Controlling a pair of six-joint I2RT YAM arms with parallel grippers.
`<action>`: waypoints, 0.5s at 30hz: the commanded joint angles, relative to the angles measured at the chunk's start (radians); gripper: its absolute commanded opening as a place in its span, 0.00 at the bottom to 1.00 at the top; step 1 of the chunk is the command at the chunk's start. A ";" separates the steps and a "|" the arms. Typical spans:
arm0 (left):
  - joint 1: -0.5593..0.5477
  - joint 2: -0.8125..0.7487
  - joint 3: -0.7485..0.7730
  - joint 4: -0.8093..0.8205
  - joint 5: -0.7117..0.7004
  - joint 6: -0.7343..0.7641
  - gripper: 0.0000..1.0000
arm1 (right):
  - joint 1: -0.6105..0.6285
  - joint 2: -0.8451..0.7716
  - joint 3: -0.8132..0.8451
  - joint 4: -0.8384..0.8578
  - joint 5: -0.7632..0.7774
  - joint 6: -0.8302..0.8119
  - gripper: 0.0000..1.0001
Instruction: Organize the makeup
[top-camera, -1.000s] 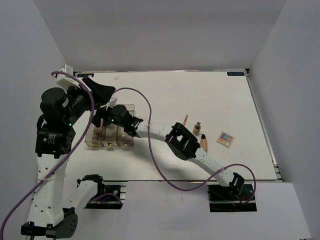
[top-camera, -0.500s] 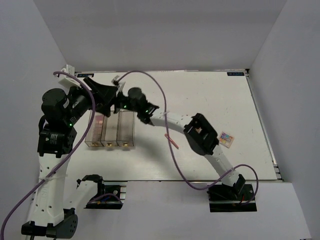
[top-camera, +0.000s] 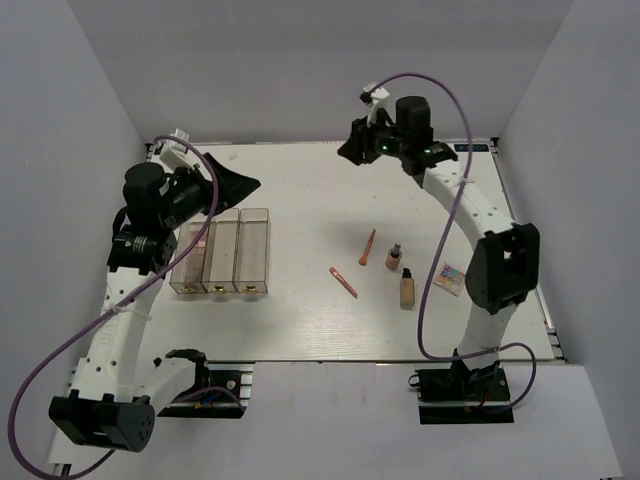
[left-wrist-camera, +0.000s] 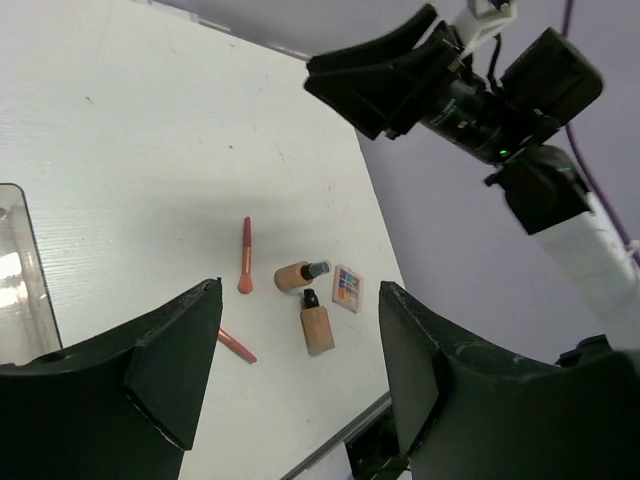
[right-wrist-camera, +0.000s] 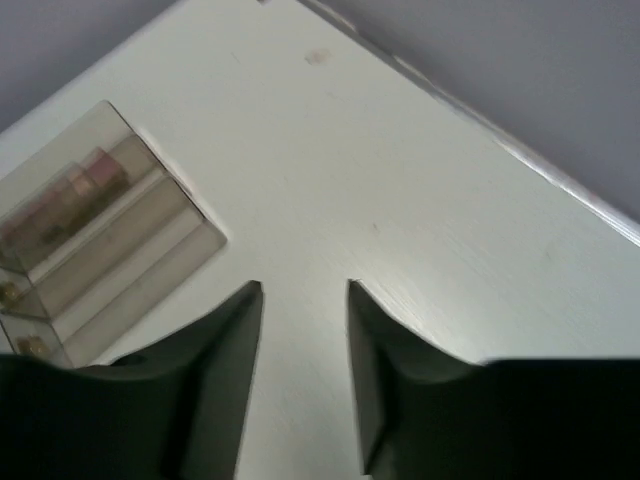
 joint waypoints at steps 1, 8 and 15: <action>-0.040 0.037 -0.029 0.064 0.047 -0.005 0.73 | -0.020 -0.135 -0.031 -0.383 0.067 -0.241 0.40; -0.179 0.189 -0.043 0.061 -0.017 0.019 0.70 | -0.229 -0.348 -0.255 -0.631 0.205 -0.257 0.42; -0.328 0.332 0.024 0.029 -0.138 0.075 0.73 | -0.371 -0.437 -0.409 -0.830 0.241 -0.413 0.89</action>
